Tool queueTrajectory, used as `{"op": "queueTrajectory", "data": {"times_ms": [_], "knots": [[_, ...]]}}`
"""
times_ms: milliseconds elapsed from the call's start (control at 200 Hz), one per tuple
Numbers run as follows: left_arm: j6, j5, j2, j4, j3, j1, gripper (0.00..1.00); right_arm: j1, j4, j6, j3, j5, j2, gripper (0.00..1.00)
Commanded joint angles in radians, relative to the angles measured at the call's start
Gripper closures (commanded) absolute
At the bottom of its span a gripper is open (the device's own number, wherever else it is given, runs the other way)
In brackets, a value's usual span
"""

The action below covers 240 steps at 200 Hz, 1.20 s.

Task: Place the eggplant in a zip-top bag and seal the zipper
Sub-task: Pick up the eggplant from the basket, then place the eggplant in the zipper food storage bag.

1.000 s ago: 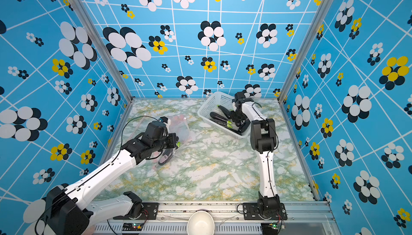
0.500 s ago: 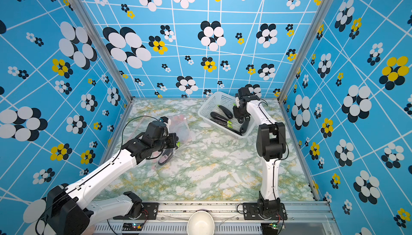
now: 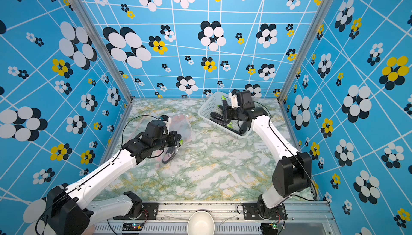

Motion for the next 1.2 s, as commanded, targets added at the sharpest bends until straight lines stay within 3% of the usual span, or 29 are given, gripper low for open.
{"op": "queueTrajectory", "data": {"times_ms": [0,135,305,830,1195], "knots": [[-0.034,0.025,-0.032,0.044,-0.031,0.004,1.0,0.099,0.227,0.259,-0.107,0.018,-0.093,0.61],[-0.039,0.029,-0.04,0.044,-0.033,0.004,1.0,0.27,0.449,0.467,-0.22,0.147,-0.126,0.61],[-0.045,0.032,-0.049,0.051,-0.038,0.002,1.0,0.409,0.617,0.588,-0.227,0.25,-0.059,0.61],[-0.044,0.029,-0.075,0.056,-0.032,0.001,1.0,0.536,0.586,0.527,-0.174,0.405,0.102,0.57],[-0.03,0.03,-0.076,0.067,-0.021,0.001,1.0,0.547,0.56,0.475,-0.178,0.383,0.111,0.37]]}}
